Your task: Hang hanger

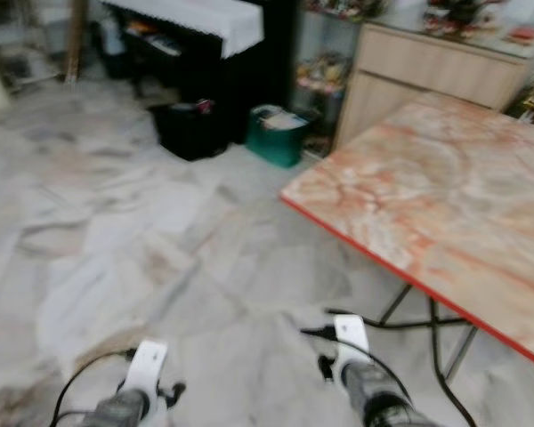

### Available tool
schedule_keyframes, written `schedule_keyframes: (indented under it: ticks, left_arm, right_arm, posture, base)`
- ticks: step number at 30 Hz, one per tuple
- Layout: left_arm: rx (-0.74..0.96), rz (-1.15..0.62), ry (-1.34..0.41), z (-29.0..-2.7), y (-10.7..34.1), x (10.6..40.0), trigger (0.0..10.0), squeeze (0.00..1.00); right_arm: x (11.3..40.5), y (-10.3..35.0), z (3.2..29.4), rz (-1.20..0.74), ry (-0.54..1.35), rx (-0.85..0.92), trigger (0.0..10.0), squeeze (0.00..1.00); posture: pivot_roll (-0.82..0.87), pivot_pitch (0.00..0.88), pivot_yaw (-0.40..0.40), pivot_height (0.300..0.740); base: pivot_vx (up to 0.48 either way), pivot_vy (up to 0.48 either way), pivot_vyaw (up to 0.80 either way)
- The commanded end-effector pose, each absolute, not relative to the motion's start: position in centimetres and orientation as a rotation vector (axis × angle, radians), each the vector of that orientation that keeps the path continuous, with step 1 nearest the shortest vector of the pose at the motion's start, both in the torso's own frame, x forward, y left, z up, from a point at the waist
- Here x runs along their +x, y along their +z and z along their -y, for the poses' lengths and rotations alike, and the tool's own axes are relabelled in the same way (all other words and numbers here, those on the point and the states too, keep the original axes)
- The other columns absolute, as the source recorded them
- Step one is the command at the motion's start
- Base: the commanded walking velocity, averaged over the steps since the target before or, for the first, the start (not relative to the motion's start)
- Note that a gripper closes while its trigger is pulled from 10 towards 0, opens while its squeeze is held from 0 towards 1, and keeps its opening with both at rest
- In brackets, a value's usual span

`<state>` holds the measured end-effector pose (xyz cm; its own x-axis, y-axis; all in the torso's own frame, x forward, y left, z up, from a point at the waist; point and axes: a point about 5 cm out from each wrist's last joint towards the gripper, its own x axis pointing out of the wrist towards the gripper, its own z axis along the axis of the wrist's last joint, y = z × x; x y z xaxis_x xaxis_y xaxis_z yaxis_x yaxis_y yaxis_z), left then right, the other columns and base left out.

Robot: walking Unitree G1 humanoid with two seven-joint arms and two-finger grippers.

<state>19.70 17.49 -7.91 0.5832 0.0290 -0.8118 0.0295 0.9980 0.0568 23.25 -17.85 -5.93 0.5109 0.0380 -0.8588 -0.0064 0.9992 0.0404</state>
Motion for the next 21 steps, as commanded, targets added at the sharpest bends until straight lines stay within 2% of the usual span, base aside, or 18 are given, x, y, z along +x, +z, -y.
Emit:
schedule_keyframes:
  ticks: [1,9,14,21]
  left_arm:
    - [0.052,-0.968,0.035,-17.8,-8.3,18.9,10.0,0.0]
    - [0.081,-1.039,-0.002,-18.1,-9.5,16.1,10.0,0.0]
    - [0.184,-1.049,-0.127,-16.8,-9.9,15.3,10.0,0.0]
    - [0.121,-1.055,-0.103,-14.7,-10.3,14.4,10.0,0.0]
  right_arm:
    - [22.3,-6.5,18.0,-1.047,0.01,0.026,10.0,0.0]
    - [20.0,-7.8,18.0,-1.073,0.014,0.001,10.0,0.0]
    - [19.1,-8.1,19.3,-1.073,0.034,-0.056,10.0,0.0]
    - [18.3,-8.1,21.5,-1.091,0.031,-0.123,10.0,0.0]
  posture:
    - [-0.08,0.0,0.018,0.74]
    - [-0.08,0.0,0.019,0.74]
    - [-0.06,0.0,-0.003,0.74]
    - [0.02,0.0,-0.018,0.74]
  base:
    - [0.0,0.0,-0.77]
    - [0.0,0.0,-0.77]
    - [0.0,0.0,-0.77]
    - [0.0,0.0,-0.77]
